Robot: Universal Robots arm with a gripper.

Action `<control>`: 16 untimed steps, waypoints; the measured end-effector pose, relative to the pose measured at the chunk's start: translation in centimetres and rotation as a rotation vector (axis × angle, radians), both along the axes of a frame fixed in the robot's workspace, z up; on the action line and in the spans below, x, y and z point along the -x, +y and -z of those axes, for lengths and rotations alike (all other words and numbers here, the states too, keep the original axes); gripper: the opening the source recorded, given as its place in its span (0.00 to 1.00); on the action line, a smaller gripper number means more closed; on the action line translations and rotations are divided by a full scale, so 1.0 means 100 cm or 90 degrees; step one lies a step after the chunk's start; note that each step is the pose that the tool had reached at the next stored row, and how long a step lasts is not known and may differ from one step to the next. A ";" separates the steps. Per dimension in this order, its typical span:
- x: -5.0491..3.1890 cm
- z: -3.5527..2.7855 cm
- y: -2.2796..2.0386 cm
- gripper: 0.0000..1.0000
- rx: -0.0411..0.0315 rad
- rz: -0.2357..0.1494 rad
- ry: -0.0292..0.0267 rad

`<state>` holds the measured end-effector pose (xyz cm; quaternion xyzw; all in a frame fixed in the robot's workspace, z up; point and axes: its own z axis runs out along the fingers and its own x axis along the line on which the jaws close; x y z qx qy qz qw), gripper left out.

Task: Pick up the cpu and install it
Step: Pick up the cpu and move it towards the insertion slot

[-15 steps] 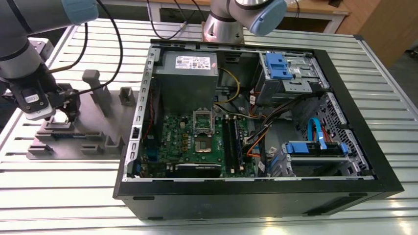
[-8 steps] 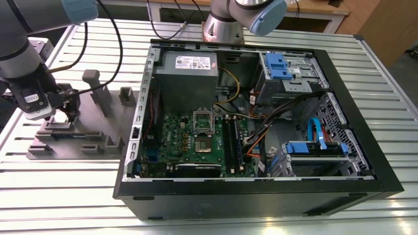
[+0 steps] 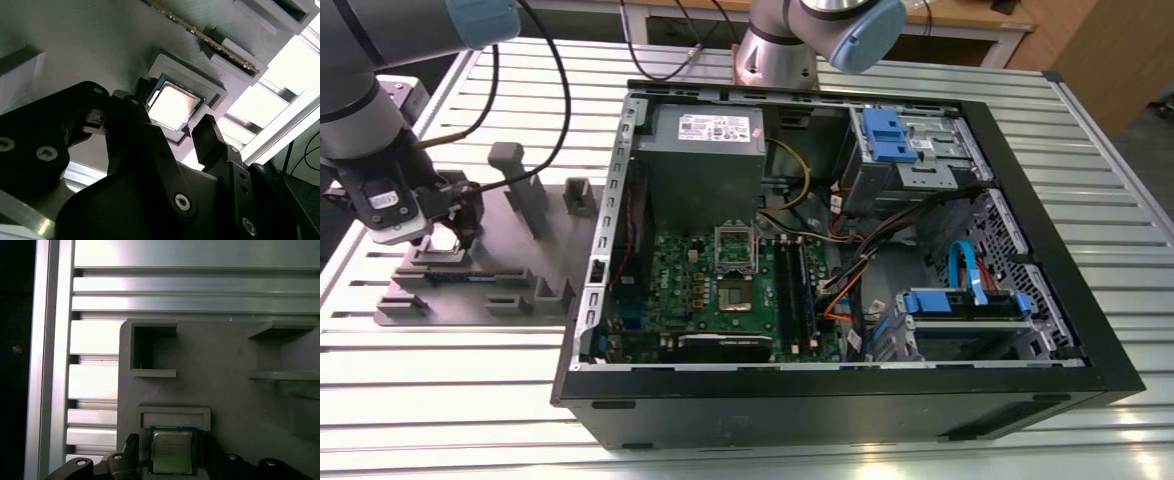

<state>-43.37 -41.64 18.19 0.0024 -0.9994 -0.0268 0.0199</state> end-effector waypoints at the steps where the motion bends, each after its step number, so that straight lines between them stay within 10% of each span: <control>1: 0.0000 0.0000 0.0000 0.62 0.0000 0.000 -0.0001; 16: 0.0000 -0.0008 -0.0001 0.54 0.0006 0.000 0.0000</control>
